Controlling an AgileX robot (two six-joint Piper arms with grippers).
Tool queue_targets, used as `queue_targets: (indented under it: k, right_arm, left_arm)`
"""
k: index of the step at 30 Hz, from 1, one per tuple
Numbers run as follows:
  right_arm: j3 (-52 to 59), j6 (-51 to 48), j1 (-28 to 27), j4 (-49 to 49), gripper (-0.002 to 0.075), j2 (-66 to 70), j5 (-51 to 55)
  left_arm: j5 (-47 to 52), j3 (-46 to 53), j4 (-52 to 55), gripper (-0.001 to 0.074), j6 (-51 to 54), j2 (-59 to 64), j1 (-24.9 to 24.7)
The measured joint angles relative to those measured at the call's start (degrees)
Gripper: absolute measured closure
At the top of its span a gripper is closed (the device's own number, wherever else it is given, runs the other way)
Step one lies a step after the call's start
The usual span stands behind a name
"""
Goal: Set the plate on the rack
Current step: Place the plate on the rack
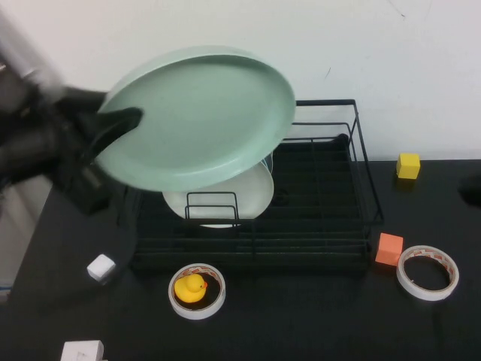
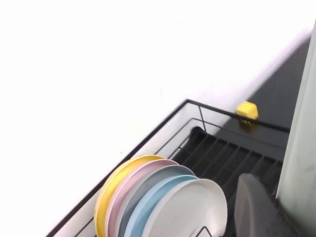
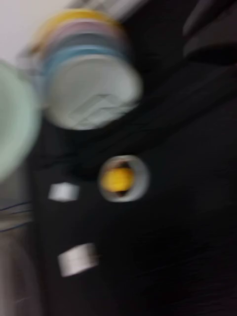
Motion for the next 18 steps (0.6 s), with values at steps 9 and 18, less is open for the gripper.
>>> queue_targets:
  k: [9, 18]
  right_arm:
    - [0.0, 9.6, 0.0, -16.6, 0.0723, -0.1, 4.7]
    - [0.0, 10.2, 0.0, -17.0, 0.0724, -0.1, 4.9]
  left_arm:
    - [-1.8, -10.6, 12.6, 0.0646, 10.4, 20.0, -0.2]
    - [-19.3, -12.2, 9.7, 0.0647, 18.9, 31.1, -4.9]
